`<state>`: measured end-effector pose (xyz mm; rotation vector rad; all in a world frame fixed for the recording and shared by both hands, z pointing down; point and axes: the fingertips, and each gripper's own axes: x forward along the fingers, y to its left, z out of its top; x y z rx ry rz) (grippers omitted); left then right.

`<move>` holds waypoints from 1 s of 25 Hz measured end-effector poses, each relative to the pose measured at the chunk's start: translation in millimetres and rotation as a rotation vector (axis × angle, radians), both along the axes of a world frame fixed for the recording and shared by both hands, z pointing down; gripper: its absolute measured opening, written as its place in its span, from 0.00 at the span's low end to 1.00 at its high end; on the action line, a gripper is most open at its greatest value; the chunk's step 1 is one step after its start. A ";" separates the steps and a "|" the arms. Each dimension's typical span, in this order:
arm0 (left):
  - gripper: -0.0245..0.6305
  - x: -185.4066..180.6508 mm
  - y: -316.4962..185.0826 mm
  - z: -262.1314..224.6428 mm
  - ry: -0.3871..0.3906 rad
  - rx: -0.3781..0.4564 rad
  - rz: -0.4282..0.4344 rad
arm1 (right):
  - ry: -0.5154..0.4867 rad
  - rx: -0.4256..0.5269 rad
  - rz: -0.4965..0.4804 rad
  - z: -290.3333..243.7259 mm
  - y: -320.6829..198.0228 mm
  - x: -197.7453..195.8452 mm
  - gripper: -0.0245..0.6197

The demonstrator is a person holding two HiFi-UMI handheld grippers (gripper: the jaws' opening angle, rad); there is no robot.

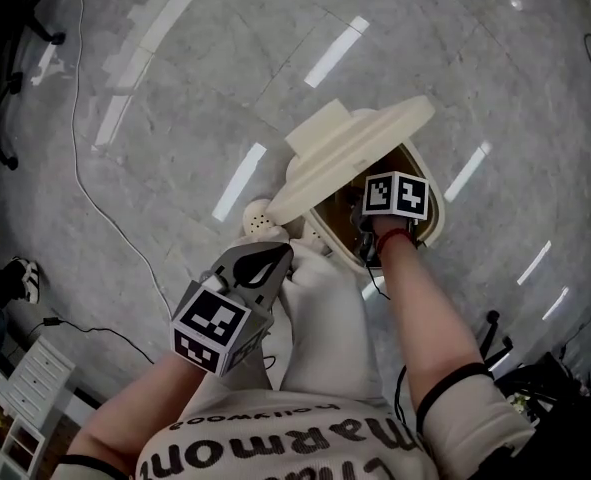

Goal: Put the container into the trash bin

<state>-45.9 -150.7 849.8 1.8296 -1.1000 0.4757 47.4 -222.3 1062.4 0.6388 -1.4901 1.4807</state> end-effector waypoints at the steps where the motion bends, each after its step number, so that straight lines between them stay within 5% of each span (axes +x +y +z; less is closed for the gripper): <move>1: 0.04 0.9 0.2 -0.8 0.001 -0.001 -0.001 | 0.002 0.008 0.000 -0.6 -1.7 0.6 0.06; 8: 0.04 2.5 -2.4 -18.5 0.005 -0.030 -0.026 | -0.019 0.009 0.018 -23.1 -9.1 -0.1 0.06; 19: 0.04 13.8 -30.2 -108.4 0.007 -0.002 -0.017 | -0.104 -0.002 0.073 -136.8 -15.2 2.9 0.07; 25: 0.04 14.2 -57.0 -186.7 -0.014 0.082 -0.054 | -0.204 0.129 0.140 -242.6 -37.7 7.7 0.07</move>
